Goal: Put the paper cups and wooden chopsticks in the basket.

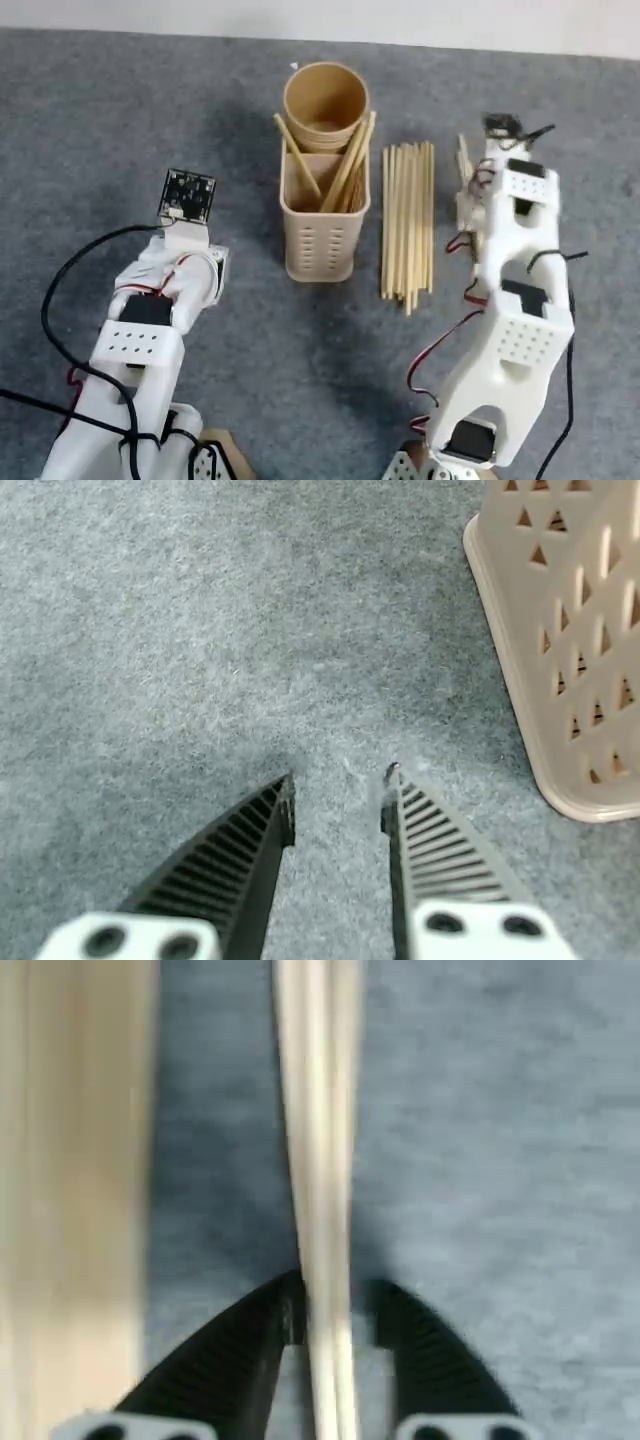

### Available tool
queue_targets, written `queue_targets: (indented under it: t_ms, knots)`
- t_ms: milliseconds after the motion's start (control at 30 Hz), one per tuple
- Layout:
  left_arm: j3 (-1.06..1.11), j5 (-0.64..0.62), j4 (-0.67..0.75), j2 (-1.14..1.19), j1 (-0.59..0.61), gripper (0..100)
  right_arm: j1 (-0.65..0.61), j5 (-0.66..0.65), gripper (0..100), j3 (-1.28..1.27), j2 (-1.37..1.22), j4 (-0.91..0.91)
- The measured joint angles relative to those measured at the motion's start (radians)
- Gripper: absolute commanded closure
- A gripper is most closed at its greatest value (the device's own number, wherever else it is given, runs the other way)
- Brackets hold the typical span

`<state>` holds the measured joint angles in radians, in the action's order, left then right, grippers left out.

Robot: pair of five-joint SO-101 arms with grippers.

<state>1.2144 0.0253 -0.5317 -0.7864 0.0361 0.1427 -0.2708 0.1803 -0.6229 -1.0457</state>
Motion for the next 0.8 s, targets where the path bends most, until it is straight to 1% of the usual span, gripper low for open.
queue_targets:
  t_ms: [133,200,300,500,633,800]
  knots:
    - [0.0,0.0,0.0,0.0,0.0,83,0.0,0.0,97.4,0.002,-0.002,0.005]
    - [0.0,0.0,0.0,0.0,0.0,83,0.0,0.0,99.7,0.002,-0.002,0.003]
    - [0.0,0.0,0.0,0.0,0.0,83,0.002,0.0,99.3,0.023,-0.008,-0.025]
    - [0.0,0.0,0.0,0.0,0.0,83,-0.014,0.109,99.3,0.092,0.032,-0.14]
    - [0.0,0.0,0.0,0.0,0.0,83,-0.055,0.161,99.3,0.106,0.157,-0.15]
    - [0.0,0.0,0.0,0.0,0.0,83,-0.146,0.215,99.3,0.107,0.373,-0.152]
